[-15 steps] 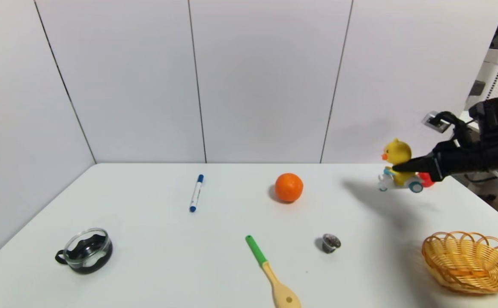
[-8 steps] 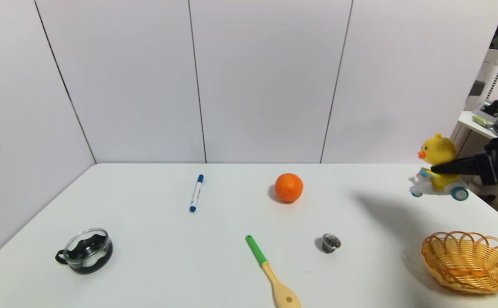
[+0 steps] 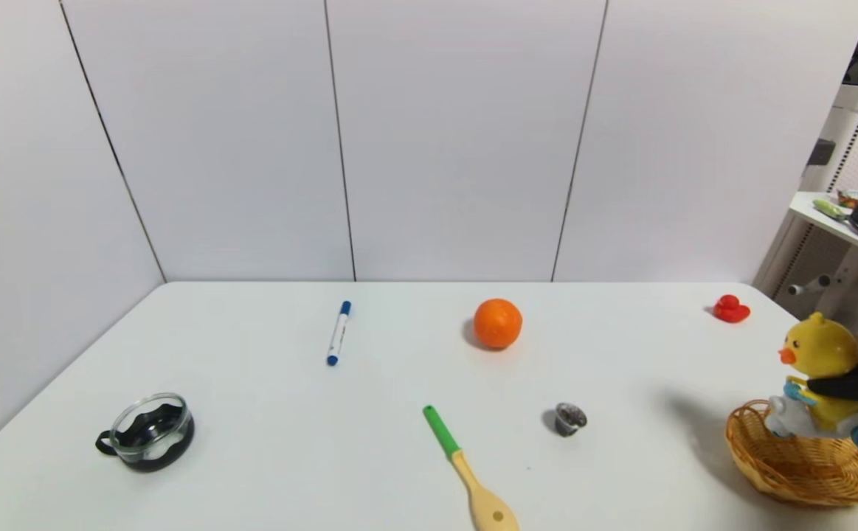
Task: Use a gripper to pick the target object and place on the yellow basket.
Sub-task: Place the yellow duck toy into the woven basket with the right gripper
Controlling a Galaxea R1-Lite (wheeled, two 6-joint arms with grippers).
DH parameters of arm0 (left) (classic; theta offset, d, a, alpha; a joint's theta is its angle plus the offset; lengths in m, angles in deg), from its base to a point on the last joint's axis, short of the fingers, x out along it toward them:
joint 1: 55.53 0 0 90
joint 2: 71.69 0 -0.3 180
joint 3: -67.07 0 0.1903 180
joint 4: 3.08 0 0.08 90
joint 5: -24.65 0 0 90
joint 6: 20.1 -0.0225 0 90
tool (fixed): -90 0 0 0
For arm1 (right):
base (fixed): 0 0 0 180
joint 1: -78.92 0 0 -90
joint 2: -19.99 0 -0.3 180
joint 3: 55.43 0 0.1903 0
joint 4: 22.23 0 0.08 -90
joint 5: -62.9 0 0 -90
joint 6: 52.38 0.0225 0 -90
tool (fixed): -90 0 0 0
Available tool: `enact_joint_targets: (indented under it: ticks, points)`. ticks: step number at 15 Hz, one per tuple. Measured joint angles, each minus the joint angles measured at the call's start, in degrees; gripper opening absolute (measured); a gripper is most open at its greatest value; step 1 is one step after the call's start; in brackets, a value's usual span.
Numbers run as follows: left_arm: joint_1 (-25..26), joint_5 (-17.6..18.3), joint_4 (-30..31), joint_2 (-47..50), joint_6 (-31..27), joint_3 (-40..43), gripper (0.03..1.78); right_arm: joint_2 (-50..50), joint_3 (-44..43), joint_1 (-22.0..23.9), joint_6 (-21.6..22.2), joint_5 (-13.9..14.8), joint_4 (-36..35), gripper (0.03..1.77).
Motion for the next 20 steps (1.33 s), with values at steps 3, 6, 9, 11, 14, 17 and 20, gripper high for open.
enact_joint_targets:
  ticks: [3, 6, 9, 11, 14, 17, 20]
  points:
    - [0.0, 0.0, 0.0, 0.0, 0.0, 0.0, 1.69, -0.4, 3.0, 4.0, -7.2, 0.0, 0.1, 0.34]
    - [0.0, 0.0, 0.0, 0.0, 0.0, 0.0, 1.69, -2.4, 3.5, 4.9, -7.7, -0.3, 0.0, 0.34]
    - [0.0, 0.0, 0.0, 0.0, 0.0, 0.0, 1.69, -3.4, 3.5, 5.0, -7.6, -0.3, 0.0, 0.36]
    - [0.0, 0.0, 0.0, 0.0, 0.0, 0.0, 1.69, -3.7, 3.5, 4.9, -7.7, -0.5, -0.1, 0.67]
    - [0.0, 0.0, 0.0, 0.0, 0.0, 0.0, 1.69, -3.8, 3.5, 4.5, -7.7, -1.9, -0.1, 1.0]
    - [0.0, 0.0, 0.0, 0.0, 0.0, 0.0, 1.69, -3.0, 3.0, 4.2, -7.6, -3.3, -0.1, 1.23]
    - [0.0, 0.0, 0.0, 0.0, 0.0, 0.0, 1.69, 0.5, 2.3, 4.4, -6.0, -3.1, 0.2, 1.39]
